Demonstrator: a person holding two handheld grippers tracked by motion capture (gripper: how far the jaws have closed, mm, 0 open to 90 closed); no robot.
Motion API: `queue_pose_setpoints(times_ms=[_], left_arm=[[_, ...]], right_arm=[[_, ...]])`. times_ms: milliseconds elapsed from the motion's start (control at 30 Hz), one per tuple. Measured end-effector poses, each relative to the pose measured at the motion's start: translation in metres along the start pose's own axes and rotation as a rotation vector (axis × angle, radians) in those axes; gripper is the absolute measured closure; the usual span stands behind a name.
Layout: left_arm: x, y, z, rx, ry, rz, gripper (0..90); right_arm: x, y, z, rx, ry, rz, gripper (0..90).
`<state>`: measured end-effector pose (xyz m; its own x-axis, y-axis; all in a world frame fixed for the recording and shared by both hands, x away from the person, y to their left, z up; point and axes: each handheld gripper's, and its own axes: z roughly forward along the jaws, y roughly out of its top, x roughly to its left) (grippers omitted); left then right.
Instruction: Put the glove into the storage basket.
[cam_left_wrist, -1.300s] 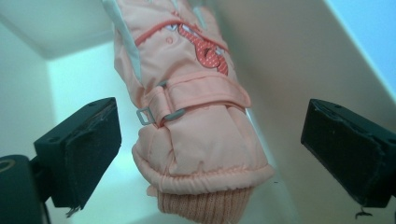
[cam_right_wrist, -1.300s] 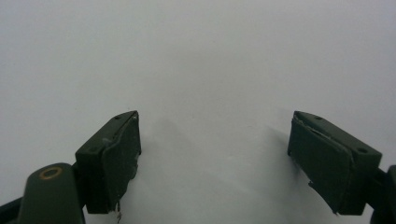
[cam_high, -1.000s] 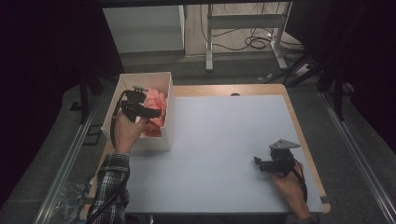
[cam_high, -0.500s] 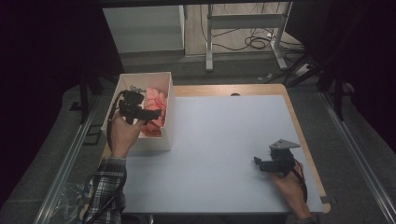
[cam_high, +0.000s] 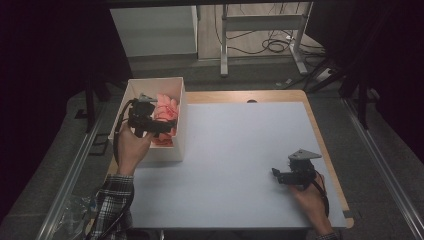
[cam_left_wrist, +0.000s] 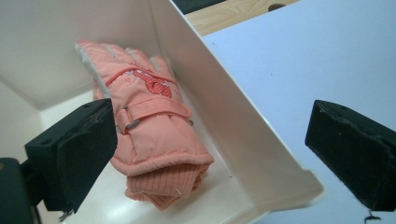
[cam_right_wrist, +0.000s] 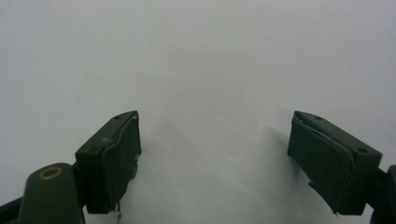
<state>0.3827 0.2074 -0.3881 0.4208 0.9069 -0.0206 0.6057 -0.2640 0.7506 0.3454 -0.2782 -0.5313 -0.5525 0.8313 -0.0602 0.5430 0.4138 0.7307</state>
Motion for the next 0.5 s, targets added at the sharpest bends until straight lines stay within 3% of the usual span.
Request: queue_pose_setpoints(times_ms=[267, 500], left_arm=[[-0.01, -0.003, -0.006, -0.018, -0.03, 0.019, 2.5], [-0.027, -0.005, -0.012, -0.046, -0.079, 0.059, 2.5]], right_arm=[[0.0, 0.0, 0.0, 0.0, 0.0, 0.0, 17.5], [0.0, 0.0, 0.0, 0.002, 0.0, -0.001, 17.5]])
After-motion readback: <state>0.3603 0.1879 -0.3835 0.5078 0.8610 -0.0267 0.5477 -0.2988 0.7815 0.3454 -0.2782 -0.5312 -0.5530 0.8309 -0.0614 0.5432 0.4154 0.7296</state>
